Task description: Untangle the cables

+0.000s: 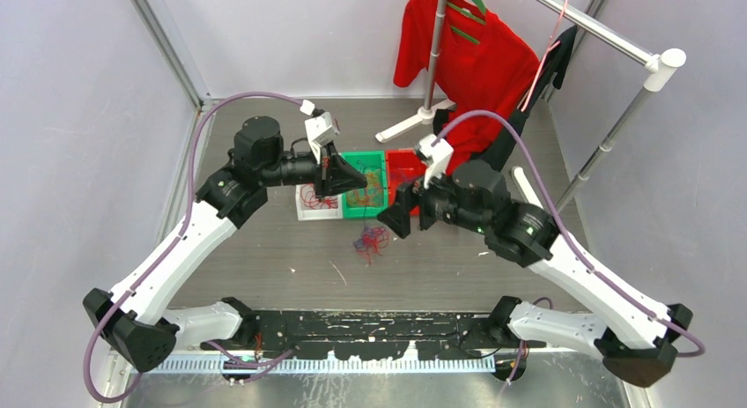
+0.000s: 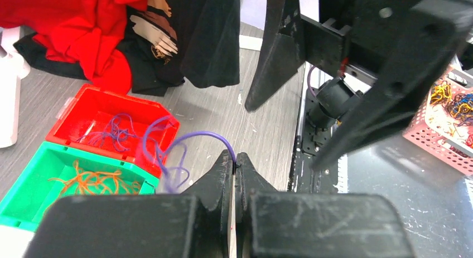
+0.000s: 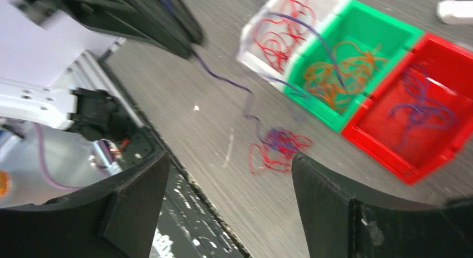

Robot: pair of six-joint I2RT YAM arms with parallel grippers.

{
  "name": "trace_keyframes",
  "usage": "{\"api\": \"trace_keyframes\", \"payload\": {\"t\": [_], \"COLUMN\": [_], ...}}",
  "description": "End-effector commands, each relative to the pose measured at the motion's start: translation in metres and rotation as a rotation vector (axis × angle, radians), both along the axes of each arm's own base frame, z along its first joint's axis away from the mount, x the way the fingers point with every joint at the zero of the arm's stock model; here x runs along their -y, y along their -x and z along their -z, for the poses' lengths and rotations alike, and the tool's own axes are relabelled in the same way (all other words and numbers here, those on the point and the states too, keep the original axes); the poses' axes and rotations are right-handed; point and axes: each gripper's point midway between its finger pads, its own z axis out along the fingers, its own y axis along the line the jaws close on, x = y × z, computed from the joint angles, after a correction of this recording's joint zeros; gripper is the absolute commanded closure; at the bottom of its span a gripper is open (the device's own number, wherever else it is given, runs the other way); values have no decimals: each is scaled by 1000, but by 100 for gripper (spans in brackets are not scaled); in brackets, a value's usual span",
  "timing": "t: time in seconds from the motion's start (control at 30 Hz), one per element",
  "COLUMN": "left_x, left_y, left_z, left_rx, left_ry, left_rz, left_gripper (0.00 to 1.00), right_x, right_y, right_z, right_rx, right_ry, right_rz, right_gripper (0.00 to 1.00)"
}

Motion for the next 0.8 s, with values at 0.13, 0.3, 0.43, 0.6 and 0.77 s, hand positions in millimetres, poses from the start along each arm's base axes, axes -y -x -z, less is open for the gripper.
{"api": "trace_keyframes", "payload": {"t": [0.13, 0.3, 0.43, 0.6, 0.77], "left_x": [-14, -14, -15, -16, -16], "left_y": [16, 15, 16, 20, 22], "left_z": [-45, -57, -65, -74, -86], "left_rx": [110, 120, 127, 128, 141], "left_ry": [50, 60, 79, 97, 116], "left_rz": [-3, -18, -24, -16, -8], "left_gripper": [100, 100, 100, 100, 100], "right_x": [40, 27, 4, -24, -51], "right_y": [-2, 17, 21, 2, -15], "right_z": [4, 5, 6, 14, 28], "right_rx": [149, 154, 165, 190, 184], "right_ry": [-37, -110, -196, -216, -216], "right_rz": [123, 4, -83, -109, -133], "right_gripper": [15, 18, 20, 23, 29]}}
